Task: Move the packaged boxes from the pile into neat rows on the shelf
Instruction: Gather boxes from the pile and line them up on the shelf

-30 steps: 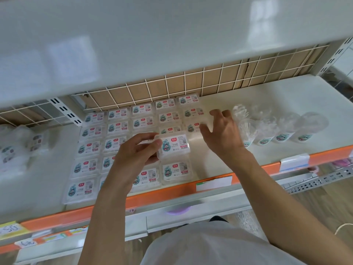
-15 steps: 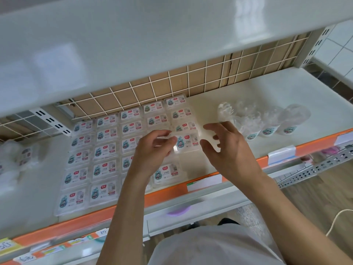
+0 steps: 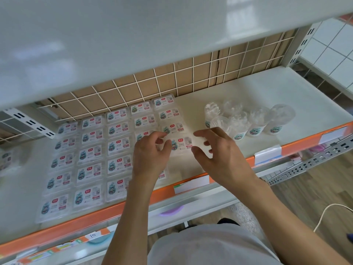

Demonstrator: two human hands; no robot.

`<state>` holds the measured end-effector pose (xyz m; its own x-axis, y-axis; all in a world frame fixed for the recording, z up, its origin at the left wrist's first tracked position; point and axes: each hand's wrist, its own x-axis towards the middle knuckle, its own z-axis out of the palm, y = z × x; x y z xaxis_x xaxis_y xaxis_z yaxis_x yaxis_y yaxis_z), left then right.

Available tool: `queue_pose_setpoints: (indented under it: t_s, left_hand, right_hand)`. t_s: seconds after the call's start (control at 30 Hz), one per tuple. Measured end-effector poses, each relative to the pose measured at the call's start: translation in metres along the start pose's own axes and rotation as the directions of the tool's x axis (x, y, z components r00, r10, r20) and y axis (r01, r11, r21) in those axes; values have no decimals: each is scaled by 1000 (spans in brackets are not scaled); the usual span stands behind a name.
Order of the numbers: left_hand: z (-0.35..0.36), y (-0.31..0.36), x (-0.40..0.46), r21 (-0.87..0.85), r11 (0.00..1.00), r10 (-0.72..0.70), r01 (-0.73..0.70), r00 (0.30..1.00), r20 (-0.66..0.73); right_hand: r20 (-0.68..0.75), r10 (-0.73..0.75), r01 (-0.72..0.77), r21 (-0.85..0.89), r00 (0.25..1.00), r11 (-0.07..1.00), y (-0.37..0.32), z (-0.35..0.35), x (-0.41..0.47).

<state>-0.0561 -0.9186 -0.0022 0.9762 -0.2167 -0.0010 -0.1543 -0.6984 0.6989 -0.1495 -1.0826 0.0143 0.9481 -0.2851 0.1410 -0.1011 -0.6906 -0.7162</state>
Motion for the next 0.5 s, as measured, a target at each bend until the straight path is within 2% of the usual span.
queue_pose_setpoints:
  t_s: [0.2,0.3,0.4,0.5]
  left_hand:
    - [8,-5,1,153,986,79,-66,993,-85]
    - [9,0,-2,174,981,94,-91,996,-6]
    - [11,7,-7,295,952,59,-85,994,95]
    - [11,7,-7,330,940,52,-82,994,99]
  right_hand:
    - [37,-19,19,-4,999,1000,1,2,-1]
    - [53,-18,18,-2,998,1000,1,3,0]
    - [67,-15,15,-2,998,1000,2,3,0]
    - [76,-11,12,-12,997,1000,1,2,-1]
